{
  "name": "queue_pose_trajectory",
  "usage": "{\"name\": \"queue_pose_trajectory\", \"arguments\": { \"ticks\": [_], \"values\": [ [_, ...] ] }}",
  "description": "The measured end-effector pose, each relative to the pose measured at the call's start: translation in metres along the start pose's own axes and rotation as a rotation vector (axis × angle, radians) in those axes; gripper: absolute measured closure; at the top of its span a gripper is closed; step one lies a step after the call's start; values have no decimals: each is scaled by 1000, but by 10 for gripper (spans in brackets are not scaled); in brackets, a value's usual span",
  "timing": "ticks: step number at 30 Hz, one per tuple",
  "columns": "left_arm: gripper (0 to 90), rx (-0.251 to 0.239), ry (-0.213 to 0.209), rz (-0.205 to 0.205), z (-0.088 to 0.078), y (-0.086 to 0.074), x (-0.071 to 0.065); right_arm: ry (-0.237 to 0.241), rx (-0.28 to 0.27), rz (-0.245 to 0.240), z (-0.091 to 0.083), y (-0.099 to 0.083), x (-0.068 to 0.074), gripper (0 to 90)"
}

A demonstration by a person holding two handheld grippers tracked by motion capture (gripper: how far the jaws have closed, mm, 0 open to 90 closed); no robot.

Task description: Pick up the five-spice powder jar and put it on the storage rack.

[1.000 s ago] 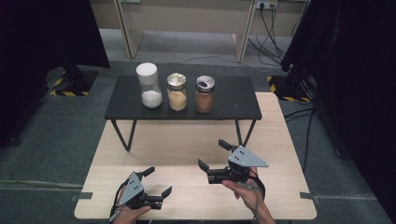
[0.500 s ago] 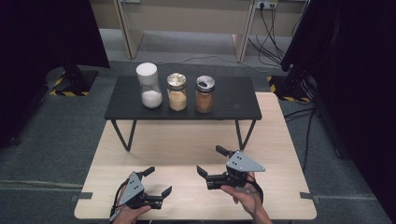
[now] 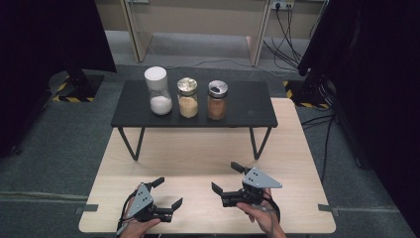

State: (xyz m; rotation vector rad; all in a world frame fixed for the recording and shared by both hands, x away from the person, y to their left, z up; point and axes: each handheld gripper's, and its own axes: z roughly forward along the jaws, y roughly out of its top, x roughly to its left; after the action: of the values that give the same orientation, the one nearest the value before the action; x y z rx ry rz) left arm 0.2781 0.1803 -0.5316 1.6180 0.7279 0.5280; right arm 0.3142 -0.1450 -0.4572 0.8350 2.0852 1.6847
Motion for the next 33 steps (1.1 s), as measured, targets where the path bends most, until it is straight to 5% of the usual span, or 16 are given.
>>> {"name": "queue_pose_trajectory", "arguments": {
  "ticks": [33],
  "values": [
    [30,-1,9,-6,-2,-1,0,5,25,27,-3,-34,-5,39]
  ]
}}
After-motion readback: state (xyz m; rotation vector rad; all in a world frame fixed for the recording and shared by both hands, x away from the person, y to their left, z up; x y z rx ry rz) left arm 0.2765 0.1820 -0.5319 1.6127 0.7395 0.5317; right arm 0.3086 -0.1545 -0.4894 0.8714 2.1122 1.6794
